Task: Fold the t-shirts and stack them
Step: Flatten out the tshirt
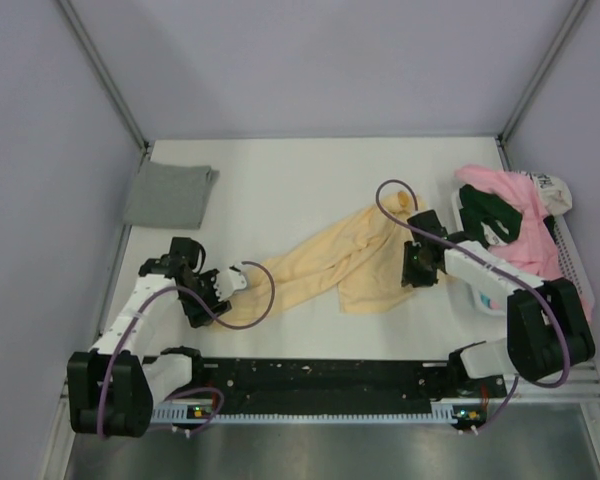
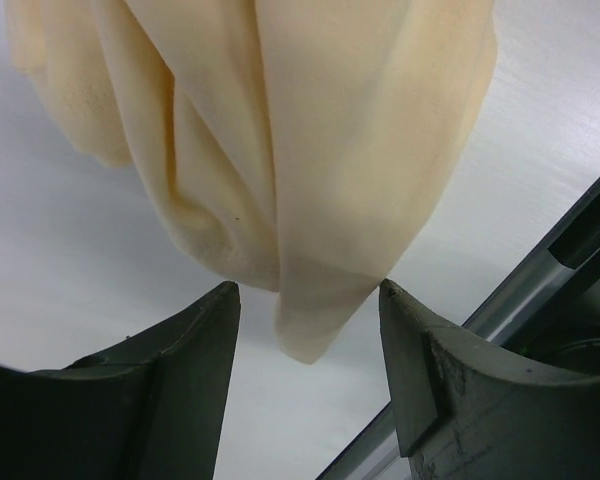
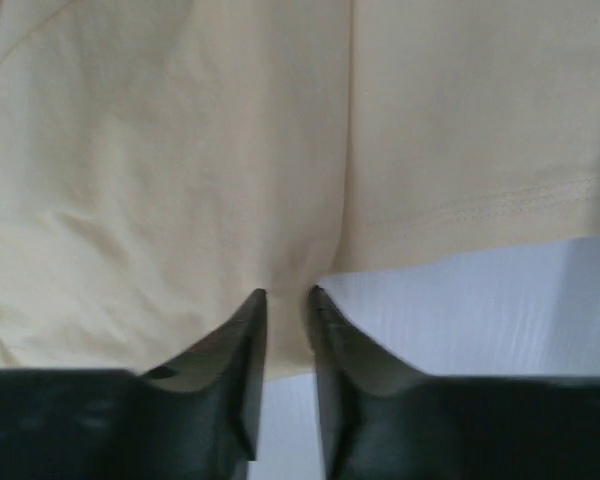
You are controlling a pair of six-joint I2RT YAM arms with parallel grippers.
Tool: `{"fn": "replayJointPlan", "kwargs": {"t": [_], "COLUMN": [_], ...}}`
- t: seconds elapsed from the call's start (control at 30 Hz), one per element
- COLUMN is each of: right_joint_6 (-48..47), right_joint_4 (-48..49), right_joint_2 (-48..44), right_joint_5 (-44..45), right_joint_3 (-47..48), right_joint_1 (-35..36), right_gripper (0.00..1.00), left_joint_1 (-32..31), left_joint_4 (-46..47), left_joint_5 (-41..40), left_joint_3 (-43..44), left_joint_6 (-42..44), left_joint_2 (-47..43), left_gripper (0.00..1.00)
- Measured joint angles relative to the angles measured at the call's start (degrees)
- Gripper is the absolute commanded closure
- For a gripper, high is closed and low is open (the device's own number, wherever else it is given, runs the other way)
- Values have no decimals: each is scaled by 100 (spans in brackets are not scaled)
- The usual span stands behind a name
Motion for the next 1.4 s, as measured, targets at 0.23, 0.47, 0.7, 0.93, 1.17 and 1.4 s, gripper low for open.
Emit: {"fn": "replayJointPlan", "kwargs": {"t": [0.23, 0.47, 0.7, 0.93, 1.17, 1.4], "right_joint_6": [118, 144, 133, 31, -282, -590], "right_joint_4": [146, 2, -136, -551, -1139, -1436], "right_joint_2": [-380, -1637, -2706, -2975, -3088, -3093], "right_joint_5": [-236, -398, -380, -302, -256, -485], "right_joint_3": [-293, -337, 57, 671, 2485, 5252], "right_joint_1": [0, 0, 0, 0, 0, 0], "right_gripper": [100, 100, 100, 100, 100, 100], "left_joint_1": [4, 4, 4, 4, 11, 44], "left_joint_4": [61, 293, 883, 546, -234, -1237], "left_joint_5": [166, 138, -125, -96, -446, -570], "left_joint_3": [-11, -9, -7, 424, 2013, 4581], "left_joint_6": [-15, -181, -339, -428, -640, -800], "left_joint_2": [92, 586, 728, 140, -223, -254], "left_gripper": [38, 38, 92, 100, 100, 100]}}
